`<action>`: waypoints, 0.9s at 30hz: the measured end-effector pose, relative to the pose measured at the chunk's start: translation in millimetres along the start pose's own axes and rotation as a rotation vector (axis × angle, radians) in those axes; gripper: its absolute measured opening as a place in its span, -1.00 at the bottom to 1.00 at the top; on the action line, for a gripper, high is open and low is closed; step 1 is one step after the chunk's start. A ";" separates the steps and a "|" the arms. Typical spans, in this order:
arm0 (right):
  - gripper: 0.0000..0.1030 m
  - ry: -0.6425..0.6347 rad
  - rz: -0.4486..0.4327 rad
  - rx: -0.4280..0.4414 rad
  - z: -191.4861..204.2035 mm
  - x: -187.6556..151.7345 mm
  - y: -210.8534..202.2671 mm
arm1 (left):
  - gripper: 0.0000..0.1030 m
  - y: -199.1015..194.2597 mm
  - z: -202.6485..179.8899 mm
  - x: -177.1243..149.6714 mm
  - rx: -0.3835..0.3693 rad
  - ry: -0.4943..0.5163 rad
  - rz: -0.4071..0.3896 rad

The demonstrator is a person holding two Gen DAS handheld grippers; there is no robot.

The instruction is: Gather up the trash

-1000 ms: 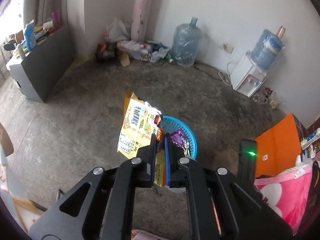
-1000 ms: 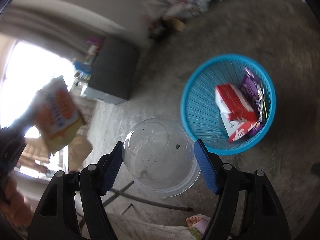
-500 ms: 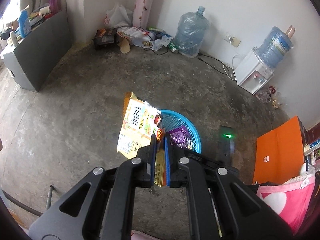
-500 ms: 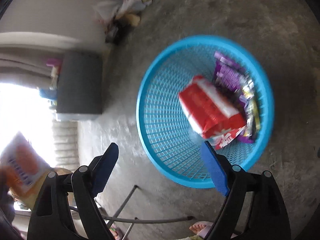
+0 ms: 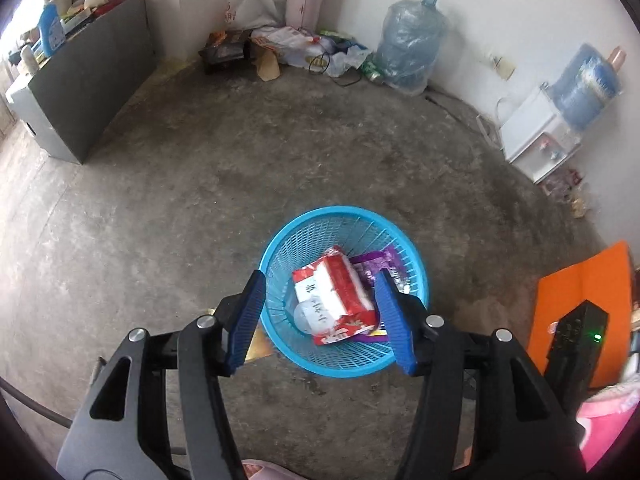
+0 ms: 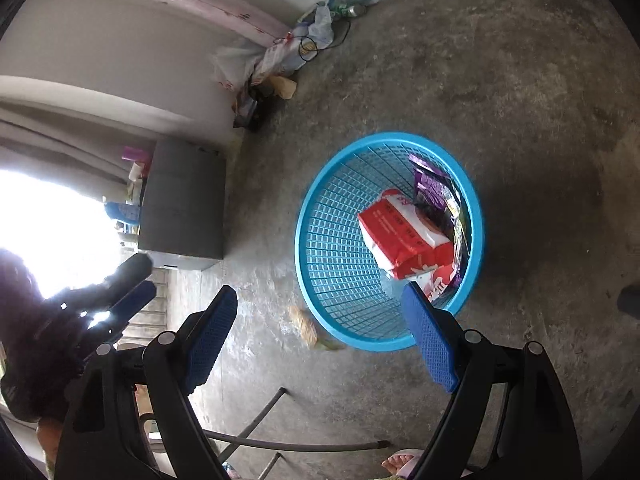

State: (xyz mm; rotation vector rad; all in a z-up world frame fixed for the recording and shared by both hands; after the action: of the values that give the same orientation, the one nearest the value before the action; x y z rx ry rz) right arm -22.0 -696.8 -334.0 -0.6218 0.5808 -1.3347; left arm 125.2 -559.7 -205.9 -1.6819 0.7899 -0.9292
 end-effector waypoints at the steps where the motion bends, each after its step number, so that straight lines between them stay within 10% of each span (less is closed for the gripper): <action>1: 0.59 -0.007 -0.001 0.003 2.2 -0.2 -0.8 | 0.03 -8.5 1.8 -0.7 -0.008 0.000 -0.015; 9: 0.59 -0.142 0.019 -0.059 22.6 -13.1 6.1 | 0.05 -111.7 25.7 -4.4 0.007 0.034 -0.138; 15: 0.59 -0.399 0.263 -0.162 46.6 -81.5 77.1 | 0.28 -194.6 79.8 -39.3 0.097 0.019 -0.178; 21: 0.59 -0.791 0.493 -0.484 54.2 -166.2 199.0 | 0.48 -271.7 162.4 -109.0 0.148 -0.121 -0.199; 27: 0.63 -0.895 0.584 -0.805 8.3 -163.8 333.8 | 0.62 -339.3 227.4 -182.2 0.221 -0.279 -0.289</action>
State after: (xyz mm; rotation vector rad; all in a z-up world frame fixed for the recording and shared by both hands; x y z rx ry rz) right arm 193.0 -492.6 -558.6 -1.4595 0.4710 -0.1480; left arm 256.6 -209.8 39.7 -1.7060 0.2518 -0.9124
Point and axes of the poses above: each gripper's, at about its wrist camera, not at the fingertips, and y roughly the way its jaws point, z to its left, x to its top, the point moved 10 cm from there along y, roughly the way its jaws point, and after that the axes turned 13 degrees about z, right-handed, at the moved point
